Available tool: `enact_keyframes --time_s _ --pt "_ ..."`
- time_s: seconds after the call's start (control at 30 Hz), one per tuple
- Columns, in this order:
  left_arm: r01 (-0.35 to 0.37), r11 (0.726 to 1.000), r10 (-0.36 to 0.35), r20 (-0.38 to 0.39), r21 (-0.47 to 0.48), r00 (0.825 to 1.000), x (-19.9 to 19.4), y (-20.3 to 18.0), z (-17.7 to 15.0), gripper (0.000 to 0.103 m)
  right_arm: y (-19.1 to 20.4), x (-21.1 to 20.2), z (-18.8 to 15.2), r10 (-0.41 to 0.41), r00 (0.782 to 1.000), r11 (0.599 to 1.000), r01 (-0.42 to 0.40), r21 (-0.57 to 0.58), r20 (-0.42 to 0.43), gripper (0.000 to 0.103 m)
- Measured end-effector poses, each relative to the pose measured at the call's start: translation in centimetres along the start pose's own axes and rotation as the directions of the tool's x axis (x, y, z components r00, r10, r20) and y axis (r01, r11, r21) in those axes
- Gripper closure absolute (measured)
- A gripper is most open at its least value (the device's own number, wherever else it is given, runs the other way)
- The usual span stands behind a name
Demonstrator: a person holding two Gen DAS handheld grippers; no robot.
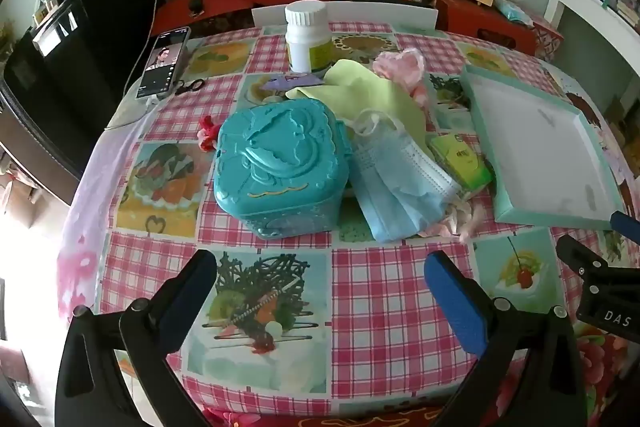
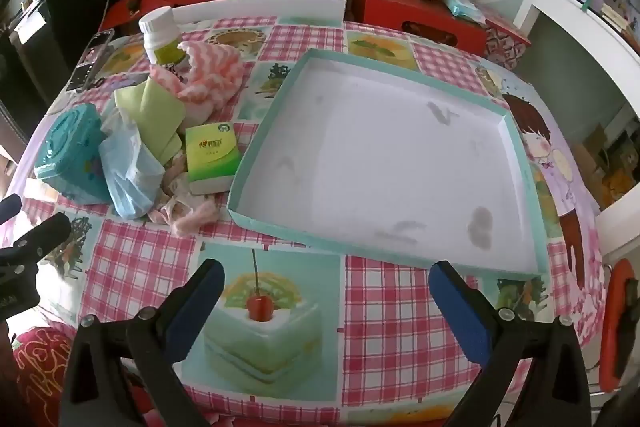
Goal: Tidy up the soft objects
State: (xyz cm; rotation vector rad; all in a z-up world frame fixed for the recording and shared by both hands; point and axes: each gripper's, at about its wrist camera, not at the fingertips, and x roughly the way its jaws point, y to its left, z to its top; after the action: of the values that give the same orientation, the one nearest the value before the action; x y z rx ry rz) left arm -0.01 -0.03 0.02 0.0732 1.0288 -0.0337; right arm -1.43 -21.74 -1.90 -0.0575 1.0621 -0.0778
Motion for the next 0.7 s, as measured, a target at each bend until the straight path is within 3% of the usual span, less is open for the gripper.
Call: enact_keyframes --time_s 0.7 --pt "-0.059 0.998 0.059 0.021 0.003 0.998 -0.4 0.1 -0.04 0.0 -0.18 -0.14 -0.26 0.016 1.0 1.0 -0.016 0.006 -0.003 0.0"
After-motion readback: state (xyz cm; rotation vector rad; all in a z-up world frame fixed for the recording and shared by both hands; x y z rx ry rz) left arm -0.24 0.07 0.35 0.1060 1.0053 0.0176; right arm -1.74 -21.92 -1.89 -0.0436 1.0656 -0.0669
